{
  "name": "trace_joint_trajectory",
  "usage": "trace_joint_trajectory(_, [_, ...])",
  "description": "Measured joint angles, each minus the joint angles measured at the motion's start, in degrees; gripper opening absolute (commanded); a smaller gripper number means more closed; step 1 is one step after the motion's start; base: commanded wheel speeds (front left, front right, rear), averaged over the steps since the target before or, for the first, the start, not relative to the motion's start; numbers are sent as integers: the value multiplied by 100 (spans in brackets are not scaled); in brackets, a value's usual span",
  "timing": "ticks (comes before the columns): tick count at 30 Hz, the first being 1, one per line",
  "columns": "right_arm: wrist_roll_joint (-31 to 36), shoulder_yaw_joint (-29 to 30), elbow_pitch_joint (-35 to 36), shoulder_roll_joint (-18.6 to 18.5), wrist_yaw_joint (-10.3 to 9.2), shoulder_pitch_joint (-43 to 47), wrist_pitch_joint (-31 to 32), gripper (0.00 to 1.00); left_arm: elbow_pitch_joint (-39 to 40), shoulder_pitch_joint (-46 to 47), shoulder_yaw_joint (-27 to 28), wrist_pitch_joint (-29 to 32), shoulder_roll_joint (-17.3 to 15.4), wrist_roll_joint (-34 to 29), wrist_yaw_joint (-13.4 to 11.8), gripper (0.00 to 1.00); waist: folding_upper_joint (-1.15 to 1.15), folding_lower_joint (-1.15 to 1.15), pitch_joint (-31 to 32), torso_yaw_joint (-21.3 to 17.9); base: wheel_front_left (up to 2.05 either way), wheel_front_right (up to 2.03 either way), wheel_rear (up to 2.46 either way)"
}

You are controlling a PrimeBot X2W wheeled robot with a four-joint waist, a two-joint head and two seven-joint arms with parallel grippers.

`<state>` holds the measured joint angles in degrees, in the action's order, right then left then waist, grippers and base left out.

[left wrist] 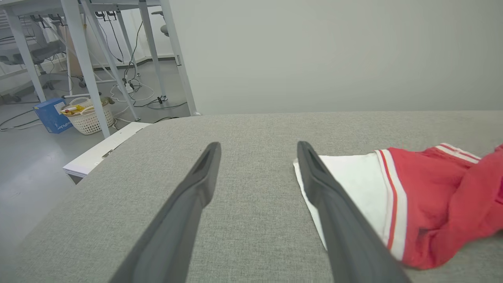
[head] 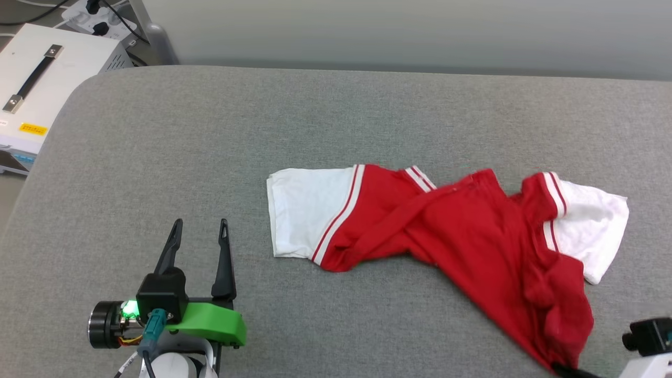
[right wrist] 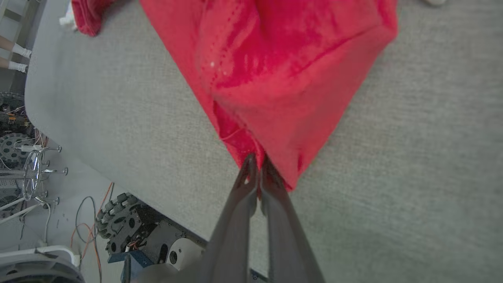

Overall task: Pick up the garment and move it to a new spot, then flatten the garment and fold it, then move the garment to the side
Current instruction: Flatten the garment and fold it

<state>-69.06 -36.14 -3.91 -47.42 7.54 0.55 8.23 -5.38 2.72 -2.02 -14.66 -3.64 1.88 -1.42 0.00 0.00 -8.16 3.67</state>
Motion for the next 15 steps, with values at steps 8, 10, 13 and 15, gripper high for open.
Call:
trace_joint_trajectory(8, [559,229,-757,627,7,174,-208,0,-94,0,4,0,-16,-19,18,100,0,0,-19,-74,0,0,0])
trace_joint_trajectory(10, [677,338,-748,765,7,172,-335,100,-108,-1,13,0,-26,-19,18,100,0,0,0,-94,0,0,0])
trace_joint_trajectory(13, [826,619,-592,838,4,172,-604,100,-122,-16,26,0,-35,-31,18,100,0,0,47,-119,0,0,0])
trace_joint_trajectory(15, [962,875,-402,824,0,177,-812,100,-129,-46,30,0,-37,-33,19,100,0,0,86,-136,0,0,0])
